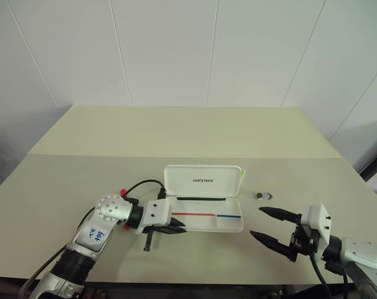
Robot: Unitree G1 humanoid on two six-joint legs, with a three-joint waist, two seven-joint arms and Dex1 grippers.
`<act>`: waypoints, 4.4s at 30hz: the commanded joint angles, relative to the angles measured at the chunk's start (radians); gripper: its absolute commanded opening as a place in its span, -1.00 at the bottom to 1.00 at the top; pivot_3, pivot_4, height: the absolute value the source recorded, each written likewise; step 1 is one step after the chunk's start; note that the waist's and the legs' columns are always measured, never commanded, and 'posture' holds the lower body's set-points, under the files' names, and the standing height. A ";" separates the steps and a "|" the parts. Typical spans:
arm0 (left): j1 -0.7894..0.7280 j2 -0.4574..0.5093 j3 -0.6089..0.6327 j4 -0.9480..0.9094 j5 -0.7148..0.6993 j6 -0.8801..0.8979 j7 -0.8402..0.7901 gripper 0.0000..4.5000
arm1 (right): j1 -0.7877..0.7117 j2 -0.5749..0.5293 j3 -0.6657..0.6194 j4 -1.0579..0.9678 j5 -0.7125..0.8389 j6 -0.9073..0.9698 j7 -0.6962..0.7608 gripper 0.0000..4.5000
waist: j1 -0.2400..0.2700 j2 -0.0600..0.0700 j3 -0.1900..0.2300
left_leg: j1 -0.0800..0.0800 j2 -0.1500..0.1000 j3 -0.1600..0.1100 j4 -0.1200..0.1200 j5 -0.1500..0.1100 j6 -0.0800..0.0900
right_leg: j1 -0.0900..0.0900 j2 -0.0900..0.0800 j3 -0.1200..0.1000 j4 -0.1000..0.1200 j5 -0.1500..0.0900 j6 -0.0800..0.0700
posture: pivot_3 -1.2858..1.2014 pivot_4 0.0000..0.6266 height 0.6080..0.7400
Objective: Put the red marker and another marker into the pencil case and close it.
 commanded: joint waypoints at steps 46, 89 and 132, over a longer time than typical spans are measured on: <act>0.144 -0.380 0.516 -0.523 -0.082 1.051 1.205 0.99 | -0.288 -0.039 0.078 0.242 -0.001 0.000 0.231 1.00 | 0.001 0.000 0.000 | -0.001 0.000 -0.001 0.001 -0.001 -0.001 | 0.001 0.000 -0.001 -0.003 0.001 0.002 | 0.03 -0.52 1.00; -0.194 -0.022 0.395 -0.139 -0.258 0.781 0.653 -0.71 | -0.168 -0.069 -0.033 0.172 0.084 -0.016 0.284 1.00 | 0.001 0.000 0.000 | -0.001 0.000 0.000 -0.003 0.000 -0.002 | 0.000 0.000 -0.001 -0.008 0.003 0.001 | 0.03 -0.52 1.00; -0.527 -0.257 -0.210 0.326 0.046 0.330 0.063 -0.71 | 0.020 -0.024 -0.073 0.023 0.093 -0.051 0.129 1.00 | 0.002 0.000 0.001 | -0.007 -0.001 -0.001 0.002 -0.002 0.000 | -0.002 0.000 0.000 -0.007 0.002 0.004 | 0.03 -0.52 1.00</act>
